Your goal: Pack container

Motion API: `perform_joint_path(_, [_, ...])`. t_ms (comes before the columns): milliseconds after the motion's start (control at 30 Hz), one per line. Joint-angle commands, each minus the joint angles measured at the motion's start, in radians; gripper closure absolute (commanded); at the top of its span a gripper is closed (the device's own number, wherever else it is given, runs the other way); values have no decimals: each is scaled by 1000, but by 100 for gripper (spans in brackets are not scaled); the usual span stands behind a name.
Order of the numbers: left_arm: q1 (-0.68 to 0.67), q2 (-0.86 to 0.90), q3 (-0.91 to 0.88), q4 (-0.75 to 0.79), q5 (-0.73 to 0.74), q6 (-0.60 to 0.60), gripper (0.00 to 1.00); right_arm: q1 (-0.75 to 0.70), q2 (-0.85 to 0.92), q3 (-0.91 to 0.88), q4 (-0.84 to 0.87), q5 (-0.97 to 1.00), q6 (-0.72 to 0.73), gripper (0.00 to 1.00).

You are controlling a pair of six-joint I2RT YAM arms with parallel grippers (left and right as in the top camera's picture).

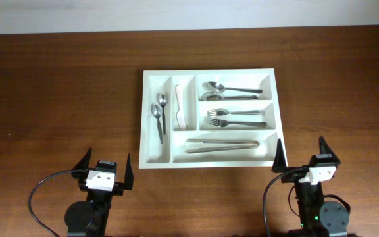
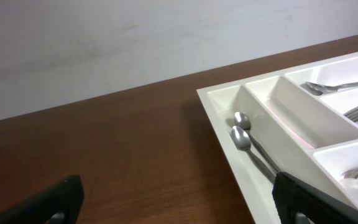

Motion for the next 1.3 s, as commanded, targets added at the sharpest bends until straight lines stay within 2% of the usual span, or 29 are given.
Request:
perform_joint_path(0, [8, -10, -10, 7, -14, 5, 1, 1, -11, -45, 3, 31, 94, 1])
perform_joint_path(67, [8, -10, -10, 7, -14, 5, 1, -11, -11, -63, 3, 62, 176, 1])
perform_joint_path(133, [8, -10, -10, 7, -14, 5, 1, -19, -11, -64, -10, 66, 184, 1])
perform_joint_path(333, [8, -10, -10, 7, -14, 5, 1, -17, -11, -64, -88, 63, 164, 1])
perform_joint_path(633, [8, -10, -10, 7, -14, 5, 1, -17, -11, -64, -88, 55, 20, 1])
perform_joint_path(1267, [8, -10, -10, 7, -14, 5, 1, -17, -11, -64, -87, 55, 18, 1])
